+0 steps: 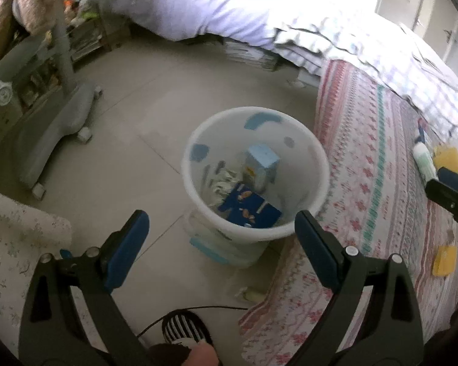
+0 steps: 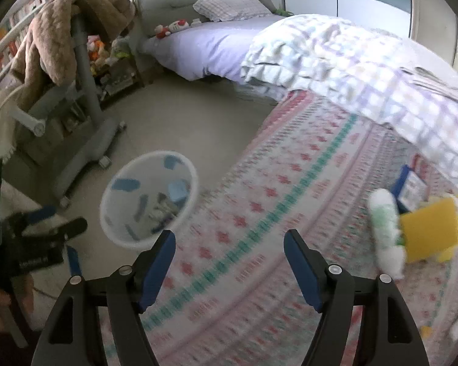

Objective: Collect trash
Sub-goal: 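Reach the right gripper to the yellow package and close on it, then lift the yellow package with the right gripper while the left gripper approaches the white bottle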

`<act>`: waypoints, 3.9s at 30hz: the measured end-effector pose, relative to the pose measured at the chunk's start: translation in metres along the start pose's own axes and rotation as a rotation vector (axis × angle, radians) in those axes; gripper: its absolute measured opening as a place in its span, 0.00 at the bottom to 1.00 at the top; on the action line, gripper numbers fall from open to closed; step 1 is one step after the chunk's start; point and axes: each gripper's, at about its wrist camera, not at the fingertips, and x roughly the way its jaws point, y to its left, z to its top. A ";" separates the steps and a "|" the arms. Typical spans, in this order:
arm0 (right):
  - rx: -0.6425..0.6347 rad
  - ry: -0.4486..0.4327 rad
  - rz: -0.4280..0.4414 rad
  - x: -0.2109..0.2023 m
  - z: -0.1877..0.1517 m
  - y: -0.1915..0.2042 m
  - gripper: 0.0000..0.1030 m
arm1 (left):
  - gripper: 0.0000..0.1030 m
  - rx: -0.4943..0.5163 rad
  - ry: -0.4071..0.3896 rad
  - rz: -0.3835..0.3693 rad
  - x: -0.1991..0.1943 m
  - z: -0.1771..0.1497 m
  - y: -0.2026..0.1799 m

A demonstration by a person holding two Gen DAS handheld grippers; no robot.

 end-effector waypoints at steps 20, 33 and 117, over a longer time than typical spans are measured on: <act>-0.049 0.076 -0.154 -0.058 -0.113 -0.117 0.76 | 0.99 0.211 0.053 -0.071 -0.003 -0.031 -0.073; -0.221 0.211 -0.170 -0.041 -0.157 -0.139 0.79 | 0.99 0.253 0.078 -0.077 0.000 -0.038 -0.090; 0.295 0.019 -0.072 -0.105 -0.099 -0.282 0.17 | 0.40 0.241 0.064 -0.361 0.063 -0.001 -0.332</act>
